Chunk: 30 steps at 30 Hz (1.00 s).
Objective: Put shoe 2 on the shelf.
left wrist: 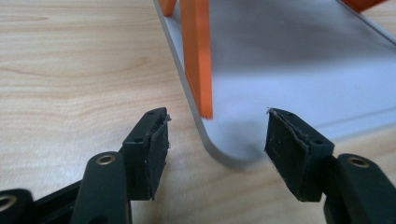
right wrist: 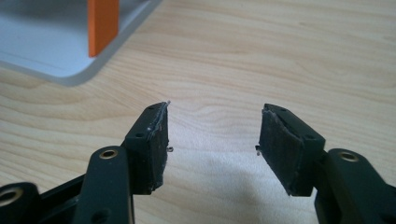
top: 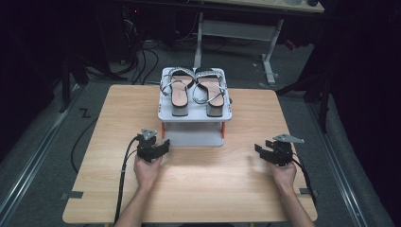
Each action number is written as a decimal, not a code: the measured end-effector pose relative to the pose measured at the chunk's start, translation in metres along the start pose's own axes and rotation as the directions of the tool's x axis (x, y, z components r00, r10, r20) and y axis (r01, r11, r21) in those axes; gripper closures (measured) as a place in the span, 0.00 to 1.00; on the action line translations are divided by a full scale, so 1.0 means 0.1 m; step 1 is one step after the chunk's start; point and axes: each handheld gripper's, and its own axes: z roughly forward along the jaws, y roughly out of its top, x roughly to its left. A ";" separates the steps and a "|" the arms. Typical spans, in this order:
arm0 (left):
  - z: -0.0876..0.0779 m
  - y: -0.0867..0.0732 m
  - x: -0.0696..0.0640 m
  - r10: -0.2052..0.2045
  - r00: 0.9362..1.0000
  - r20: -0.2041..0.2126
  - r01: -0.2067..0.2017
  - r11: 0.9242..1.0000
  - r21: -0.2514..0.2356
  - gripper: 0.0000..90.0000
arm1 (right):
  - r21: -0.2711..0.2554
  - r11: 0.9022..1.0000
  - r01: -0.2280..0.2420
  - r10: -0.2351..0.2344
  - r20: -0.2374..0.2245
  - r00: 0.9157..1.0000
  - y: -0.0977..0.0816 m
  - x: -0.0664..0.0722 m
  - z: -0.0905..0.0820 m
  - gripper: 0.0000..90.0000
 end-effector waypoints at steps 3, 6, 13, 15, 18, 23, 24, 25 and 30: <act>-0.06 -0.03 0.01 -0.003 1.000 0.003 0.003 1.000 0.015 0.44 | 0.013 1.000 -0.004 0.004 -0.002 1.000 -0.05 -0.01 0.02 0.46; -0.13 -0.05 0.00 0.001 1.000 0.007 -0.001 1.000 0.006 0.45 | 0.038 0.999 0.007 -0.007 0.004 1.000 -0.10 -0.02 0.06 0.46; -0.25 -0.09 -0.01 0.035 0.999 -0.002 -0.035 0.999 0.029 0.45 | 0.080 0.996 0.029 -0.031 0.021 0.999 -0.16 -0.01 0.08 0.44; -0.28 -0.12 0.00 0.048 0.999 -0.013 -0.047 0.998 0.040 0.45 | 0.096 0.994 0.044 -0.047 0.029 0.998 -0.17 0.00 0.08 0.44; -0.32 -0.17 0.02 0.060 0.998 -0.025 -0.058 0.997 0.053 0.45 | 0.113 0.992 0.063 -0.067 0.034 0.997 -0.19 0.00 0.08 0.43; -0.36 -0.25 0.08 0.062 0.997 -0.042 -0.059 0.995 0.075 0.45 | 0.104 0.993 0.064 -0.068 0.036 0.997 -0.22 0.01 0.07 0.42; -0.37 -0.27 0.08 0.063 0.997 -0.045 -0.059 0.995 0.079 0.45 | 0.102 0.993 0.064 -0.068 0.037 0.997 -0.22 0.01 0.07 0.41; -0.37 -0.28 0.09 0.061 0.997 -0.049 -0.057 0.995 0.082 0.45 | 0.098 0.993 0.067 -0.071 0.036 0.997 -0.23 0.01 0.07 0.40; -0.41 -0.32 0.09 0.064 0.996 -0.058 -0.060 0.995 0.076 0.45 | 0.088 0.994 0.067 -0.070 0.035 0.997 -0.24 0.01 0.07 0.38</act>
